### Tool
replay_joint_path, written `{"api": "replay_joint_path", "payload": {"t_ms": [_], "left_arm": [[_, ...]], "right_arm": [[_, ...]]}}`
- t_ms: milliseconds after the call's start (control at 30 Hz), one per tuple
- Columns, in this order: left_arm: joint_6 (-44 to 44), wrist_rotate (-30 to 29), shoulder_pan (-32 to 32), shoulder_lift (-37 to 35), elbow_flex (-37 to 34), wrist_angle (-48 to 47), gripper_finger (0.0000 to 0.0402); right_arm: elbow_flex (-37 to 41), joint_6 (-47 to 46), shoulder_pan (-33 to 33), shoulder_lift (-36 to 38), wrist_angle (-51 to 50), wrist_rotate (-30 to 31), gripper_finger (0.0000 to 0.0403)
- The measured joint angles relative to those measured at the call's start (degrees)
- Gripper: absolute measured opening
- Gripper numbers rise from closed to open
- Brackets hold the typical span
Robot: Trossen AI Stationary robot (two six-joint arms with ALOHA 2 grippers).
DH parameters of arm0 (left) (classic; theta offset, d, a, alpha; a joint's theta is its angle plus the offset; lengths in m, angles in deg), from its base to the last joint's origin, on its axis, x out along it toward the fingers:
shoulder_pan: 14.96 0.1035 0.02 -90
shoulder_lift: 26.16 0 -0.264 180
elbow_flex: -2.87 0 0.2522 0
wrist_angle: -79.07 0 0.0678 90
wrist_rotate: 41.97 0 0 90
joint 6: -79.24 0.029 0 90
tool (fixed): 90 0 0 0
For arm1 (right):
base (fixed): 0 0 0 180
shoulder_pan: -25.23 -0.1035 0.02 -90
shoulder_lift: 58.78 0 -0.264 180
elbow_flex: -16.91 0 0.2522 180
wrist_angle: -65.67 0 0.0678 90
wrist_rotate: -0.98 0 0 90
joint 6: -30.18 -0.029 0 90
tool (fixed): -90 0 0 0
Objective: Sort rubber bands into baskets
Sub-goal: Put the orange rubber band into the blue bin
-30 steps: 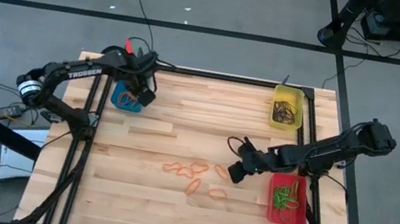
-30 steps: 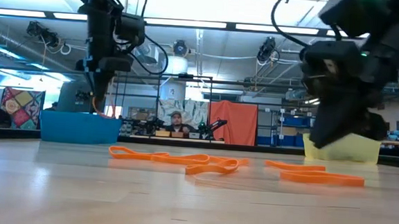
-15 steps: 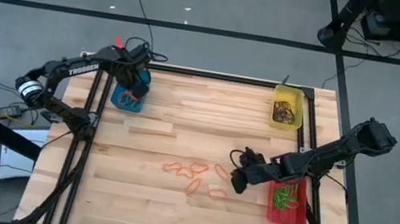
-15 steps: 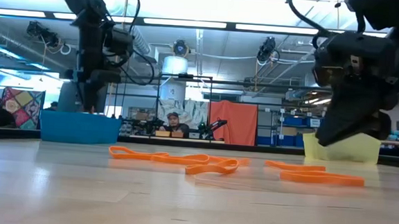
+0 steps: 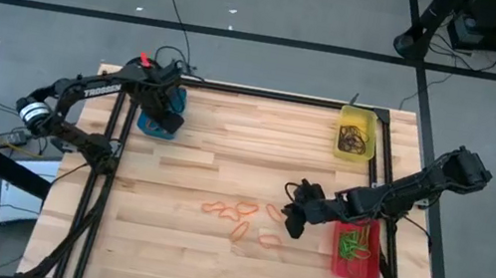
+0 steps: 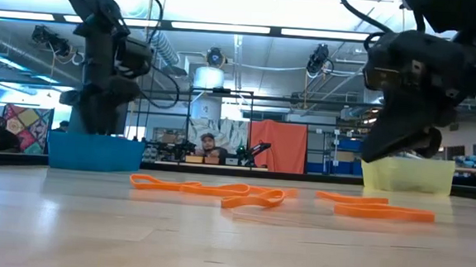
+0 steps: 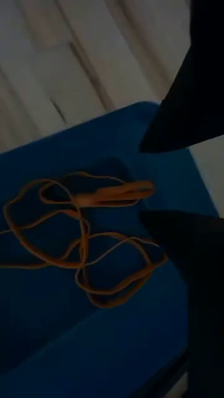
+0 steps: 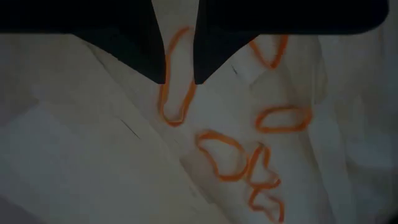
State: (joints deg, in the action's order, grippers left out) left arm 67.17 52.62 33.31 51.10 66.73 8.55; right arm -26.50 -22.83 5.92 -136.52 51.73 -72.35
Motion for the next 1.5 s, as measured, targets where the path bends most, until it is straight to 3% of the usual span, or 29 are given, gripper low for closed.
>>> {"api": "replay_joint_path", "payload": {"t_ms": [267, 500, 667, 800, 967, 1200, 1500], "left_arm": [[-1.8, 0.0, 0.0, -10.8, 2.5, 0.5, 0.0162], [-3.3, 0.2, -3.7, -21.8, 4.1, 2.3, 0.0162], [-7.1, 2.7, -9.0, -28.3, 4.2, 3.8, 0.0162], [-11.0, 4.8, -13.0, -30.5, 4.2, 3.9, 0.0162], [-13.5, 4.7, -18.2, -30.0, 4.2, 6.9, 0.0162], [-10.4, 6.2, -23.8, -29.0, 1.7, 22.5, 0.016], [-11.9, 6.5, -26.8, -29.3, 0.3, 27.2, 0.0135]], "right_arm": [[0.0, 12.5, 0.0, 0.0, -0.7, -0.6, 0.013], [0.0, 27.2, -0.1, -6.1, 6.7, -4.6, 0.0199], [0.0, 27.5, -0.1, -12.6, 9.3, -4.6, 0.025], [-0.4, 26.2, -0.2, -15.7, 9.2, -3.2, 0.0259], [-0.5, 27.8, -0.1, -17.1, 9.8, -1.3, 0.0197], [-0.8, 30.3, 1.5, -16.1, 8.6, -2.7, 0.0017], [-12.9, 38.7, 6.1, -16.8, -0.5, -4.2, 0.0006]]}}
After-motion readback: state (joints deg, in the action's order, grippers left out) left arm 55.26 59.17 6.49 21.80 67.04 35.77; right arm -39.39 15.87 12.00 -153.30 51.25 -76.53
